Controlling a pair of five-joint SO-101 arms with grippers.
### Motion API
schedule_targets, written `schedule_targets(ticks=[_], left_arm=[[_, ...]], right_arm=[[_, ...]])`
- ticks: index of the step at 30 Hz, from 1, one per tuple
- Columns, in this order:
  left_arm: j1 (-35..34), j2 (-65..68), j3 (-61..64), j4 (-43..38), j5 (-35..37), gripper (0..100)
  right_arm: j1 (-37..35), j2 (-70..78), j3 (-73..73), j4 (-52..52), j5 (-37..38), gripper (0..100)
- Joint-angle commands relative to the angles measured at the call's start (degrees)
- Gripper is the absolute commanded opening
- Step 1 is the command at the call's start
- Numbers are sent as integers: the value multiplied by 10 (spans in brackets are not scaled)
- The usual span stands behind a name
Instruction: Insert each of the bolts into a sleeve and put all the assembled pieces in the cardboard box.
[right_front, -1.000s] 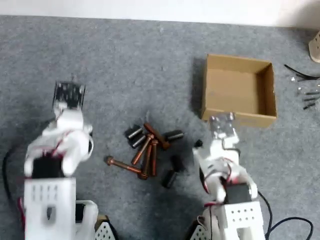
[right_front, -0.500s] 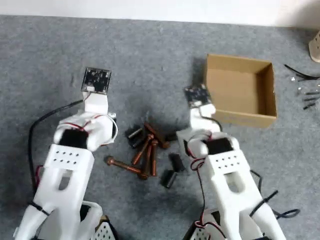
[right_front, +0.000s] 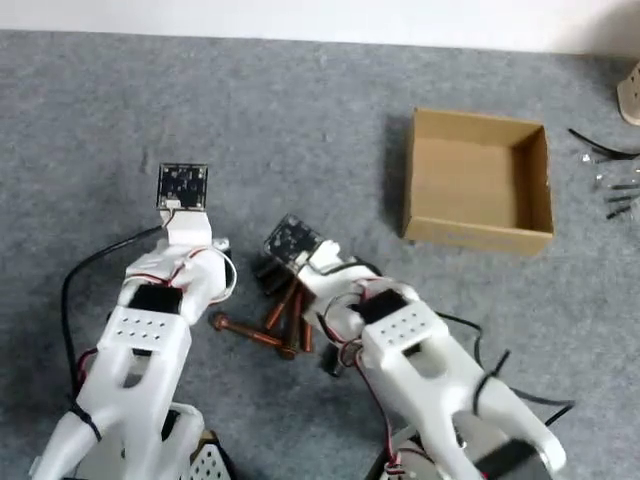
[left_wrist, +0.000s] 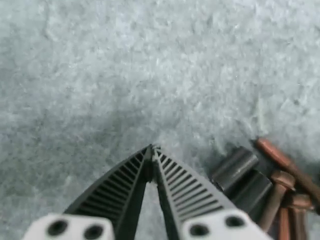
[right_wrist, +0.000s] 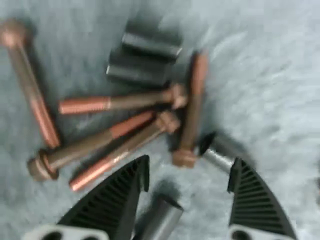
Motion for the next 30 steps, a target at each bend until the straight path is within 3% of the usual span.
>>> schedule_targets(ticks=[1, 9, 30], left_arm=[[-10, -3, -5, -14, 3, 10], [-9, -3, -4, -14, 3, 10], [-7, 0, -3, -30, 3, 10]], right_arm=[[0, 53, -32, -14, 38, 235], [78, 116, -114, -14, 76, 235], [103, 77, -118, -58, 106, 235]])
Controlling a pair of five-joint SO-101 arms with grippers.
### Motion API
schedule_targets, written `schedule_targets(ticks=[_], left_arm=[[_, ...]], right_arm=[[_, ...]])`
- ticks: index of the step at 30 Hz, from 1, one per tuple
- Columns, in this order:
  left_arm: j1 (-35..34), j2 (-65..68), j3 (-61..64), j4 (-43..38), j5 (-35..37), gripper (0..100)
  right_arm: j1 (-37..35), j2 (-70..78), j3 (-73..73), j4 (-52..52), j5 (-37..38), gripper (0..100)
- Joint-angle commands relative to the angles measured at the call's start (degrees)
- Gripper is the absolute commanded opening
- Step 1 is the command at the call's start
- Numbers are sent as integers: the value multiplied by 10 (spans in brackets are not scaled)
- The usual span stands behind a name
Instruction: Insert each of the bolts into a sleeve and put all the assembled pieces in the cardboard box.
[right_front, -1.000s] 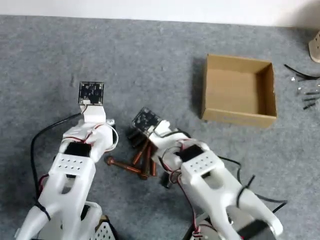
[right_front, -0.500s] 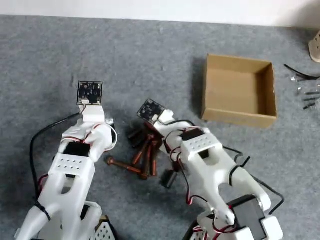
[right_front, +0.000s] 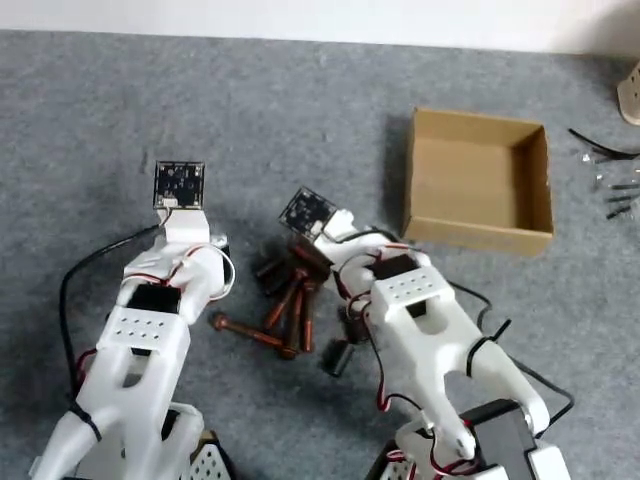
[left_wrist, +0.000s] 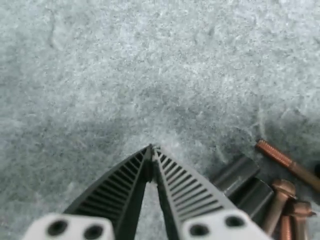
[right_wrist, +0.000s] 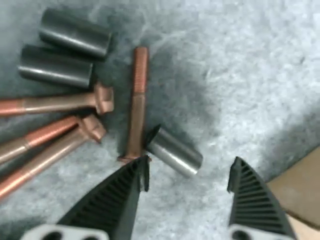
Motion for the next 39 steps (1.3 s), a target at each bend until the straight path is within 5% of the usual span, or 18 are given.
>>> schedule_targets(ticks=[1, 34, 39], left_arm=[[-2, 0, -3, -13, 3, 10], [-2, 0, -2, -14, 1, 10], [-2, 0, -2, -14, 1, 10]], right_arm=[[10, -23, -20, -27, 10, 235], [42, 199, -79, -52, 28, 231], [42, 213, -79, -52, 27, 41]])
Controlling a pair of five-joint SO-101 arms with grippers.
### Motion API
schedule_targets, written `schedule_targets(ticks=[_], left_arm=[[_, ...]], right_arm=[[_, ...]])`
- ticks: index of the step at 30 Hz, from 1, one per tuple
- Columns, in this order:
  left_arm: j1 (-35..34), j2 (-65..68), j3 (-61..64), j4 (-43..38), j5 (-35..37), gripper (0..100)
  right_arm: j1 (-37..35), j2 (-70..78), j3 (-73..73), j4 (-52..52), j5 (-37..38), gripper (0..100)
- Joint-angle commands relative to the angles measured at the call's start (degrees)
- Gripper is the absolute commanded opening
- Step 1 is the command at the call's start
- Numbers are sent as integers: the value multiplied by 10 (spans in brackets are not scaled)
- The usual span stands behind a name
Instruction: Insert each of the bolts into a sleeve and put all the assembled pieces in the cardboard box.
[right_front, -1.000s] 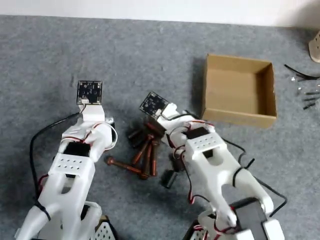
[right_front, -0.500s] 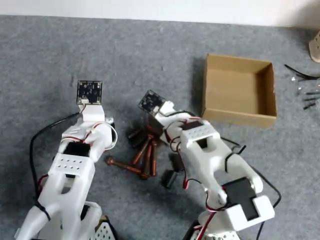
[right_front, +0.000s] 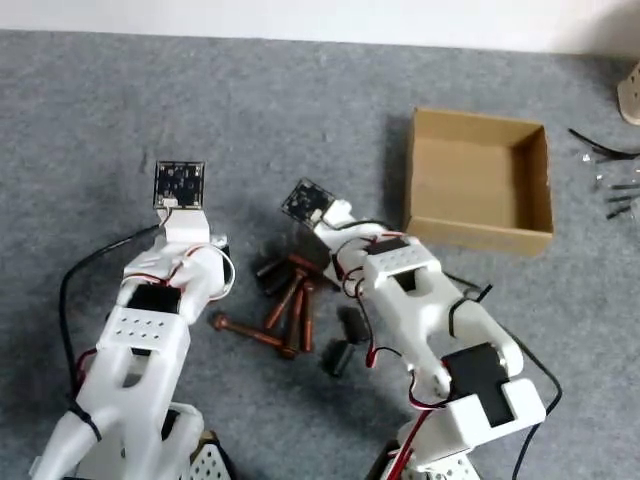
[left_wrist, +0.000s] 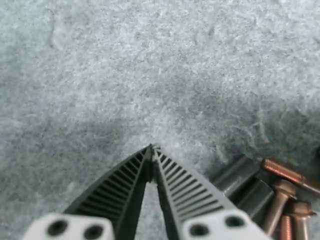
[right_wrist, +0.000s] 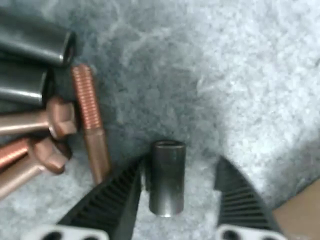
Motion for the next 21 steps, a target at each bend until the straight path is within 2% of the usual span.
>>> schedule_targets(ticks=[1, 3, 14, 18, 21], left_arm=[[-2, 0, -2, -14, 1, 10], [-2, 0, -2, -14, 1, 10], [-2, 0, -2, -14, 0, 10], [-2, 0, -2, -14, 0, 10], [-2, 0, -2, -14, 1, 10]], right_arm=[[15, 12, 0, -4, 7, 0], [15, 12, 0, -4, 7, 21], [40, -25, 4, -5, 4, 4], [42, -124, 40, -19, -70, 4], [43, -196, 129, -108, -90, 4]])
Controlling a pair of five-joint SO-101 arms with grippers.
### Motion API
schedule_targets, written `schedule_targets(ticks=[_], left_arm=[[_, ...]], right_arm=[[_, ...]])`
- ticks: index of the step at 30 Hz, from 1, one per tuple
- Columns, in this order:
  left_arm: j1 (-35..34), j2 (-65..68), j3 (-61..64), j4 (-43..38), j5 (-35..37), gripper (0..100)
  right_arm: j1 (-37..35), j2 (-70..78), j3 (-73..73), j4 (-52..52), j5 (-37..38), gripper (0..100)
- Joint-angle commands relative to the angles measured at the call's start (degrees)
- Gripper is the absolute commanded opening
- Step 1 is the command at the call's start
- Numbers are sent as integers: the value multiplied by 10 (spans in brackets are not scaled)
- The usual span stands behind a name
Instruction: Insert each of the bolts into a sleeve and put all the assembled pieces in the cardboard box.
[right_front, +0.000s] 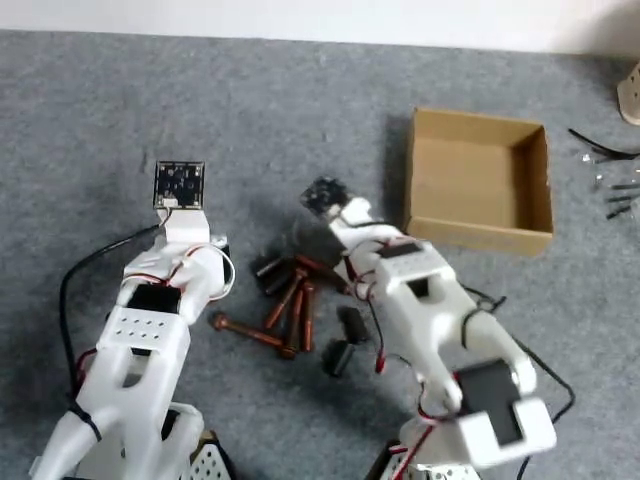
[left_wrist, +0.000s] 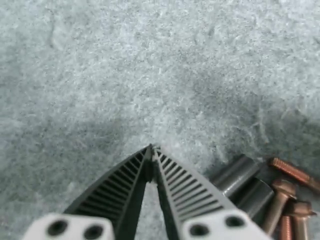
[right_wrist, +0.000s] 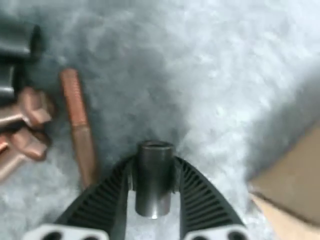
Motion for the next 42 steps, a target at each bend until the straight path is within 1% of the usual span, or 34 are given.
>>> schedule_targets(ticks=[1, 4, 9, 12, 13, 15, 18, 21, 24, 27, 30, 32, 34, 36, 38, 42], left_arm=[[-2, 0, -2, -14, 1, 10], [-2, 0, -2, -14, 1, 10], [-2, 0, -2, -14, 0, 10], [13, 0, 0, -26, -2, 8], [18, 0, 6, -32, -3, 8], [29, 1, 11, -42, -26, 7], [58, 1, 11, -35, -54, 7], [73, 6, 7, -26, -64, 7], [73, 71, -42, -13, -65, 7], [73, 203, -138, 45, -65, 10], [71, 333, -257, 150, -62, 8], [71, 372, -326, 233, -50, 10], [72, 381, -362, 298, -15, 11], [73, 370, -384, 341, 11, 11], [80, 350, -403, 375, 40, 11], [122, 302, -408, 417, 149, 7]], right_arm=[[13, -101, 92, -110, -22, 4], [13, -160, 173, -165, -22, 4], [14, -240, 238, -171, -23, 4], [19, -286, 260, -181, -23, 4], [27, -304, 271, -182, -27, 4], [48, -341, 289, -182, -69, 4], [78, -393, 310, -182, -108, 4], [80, -428, 342, -182, -105, 4], [80, -443, 361, -182, -96, 4], [80, -444, 363, -181, -96, 4], [80, -444, 365, -182, -96, 4], [80, -444, 366, -182, -96, 4], [80, -444, 367, -182, -96, 4], [80, -444, 367, -182, -96, 4], [80, -444, 367, -182, -96, 4], [80, -444, 367, -182, -96, 4]])
